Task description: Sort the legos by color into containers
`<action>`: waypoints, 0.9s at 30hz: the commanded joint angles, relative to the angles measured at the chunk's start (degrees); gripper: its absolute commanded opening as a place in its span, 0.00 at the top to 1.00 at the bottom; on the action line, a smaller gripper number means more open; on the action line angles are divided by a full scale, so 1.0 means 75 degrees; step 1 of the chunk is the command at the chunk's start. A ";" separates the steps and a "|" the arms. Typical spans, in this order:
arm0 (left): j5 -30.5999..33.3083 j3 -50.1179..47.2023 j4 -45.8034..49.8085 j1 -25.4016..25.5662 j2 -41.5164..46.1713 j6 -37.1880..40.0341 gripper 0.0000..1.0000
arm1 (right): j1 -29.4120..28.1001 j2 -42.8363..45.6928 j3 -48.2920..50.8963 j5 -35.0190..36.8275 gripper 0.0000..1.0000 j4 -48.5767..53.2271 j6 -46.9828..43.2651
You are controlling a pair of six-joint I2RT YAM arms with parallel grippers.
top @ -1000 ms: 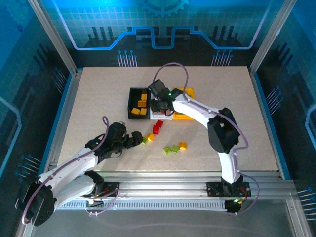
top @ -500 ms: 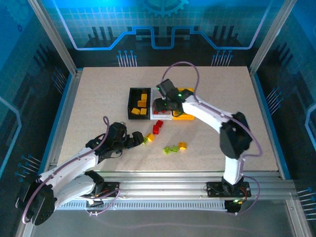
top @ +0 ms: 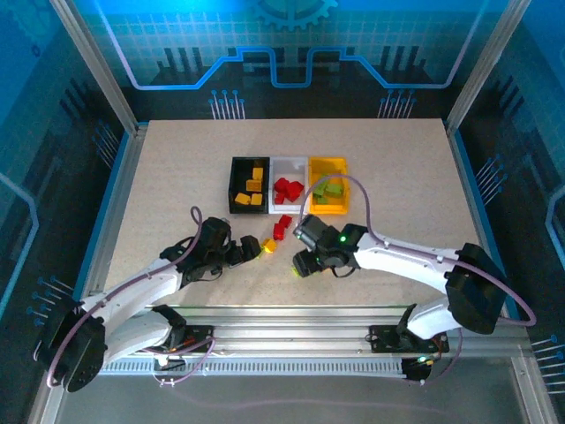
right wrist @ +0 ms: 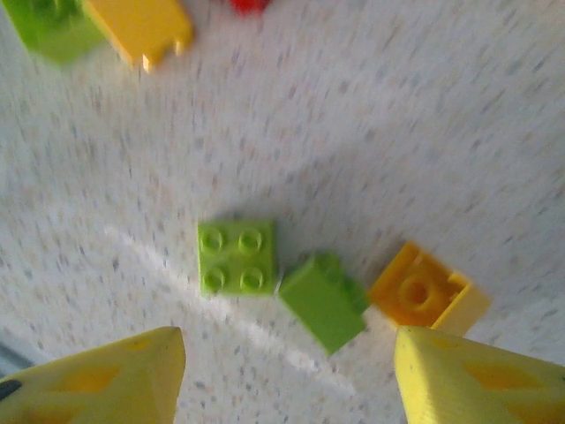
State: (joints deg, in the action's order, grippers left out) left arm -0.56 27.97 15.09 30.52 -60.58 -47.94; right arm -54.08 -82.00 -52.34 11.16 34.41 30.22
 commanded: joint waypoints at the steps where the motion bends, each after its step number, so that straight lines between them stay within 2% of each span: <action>1: -0.0205 0.0185 -0.0224 -0.0043 -0.0183 0.0013 0.01 | -0.0145 -0.0092 0.0188 0.0014 0.37 -0.0011 0.0170; 7: -0.0210 0.0174 -0.0234 -0.0050 -0.0305 -0.0002 0.01 | -0.0129 -0.0346 0.0093 0.0319 0.40 -0.0577 -0.0292; 18: -0.0090 0.0080 -0.0082 -0.0047 -0.0209 0.0017 0.01 | 0.0217 -0.1166 -0.0133 0.0171 0.45 -0.0440 -0.0878; 25: -0.0110 0.0138 -0.0060 -0.0041 -0.0278 0.0020 0.01 | 0.0215 -0.1222 0.0166 0.0207 0.57 -0.0403 -0.0842; 27: -0.0102 0.0138 -0.0083 -0.0049 -0.0279 0.0018 0.01 | 0.0215 -0.1208 0.0216 0.0149 0.58 -0.0470 -0.0808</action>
State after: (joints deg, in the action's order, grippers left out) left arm -0.97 27.97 14.06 30.52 -62.48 -47.94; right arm -52.80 -90.76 -51.72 11.97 30.79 24.12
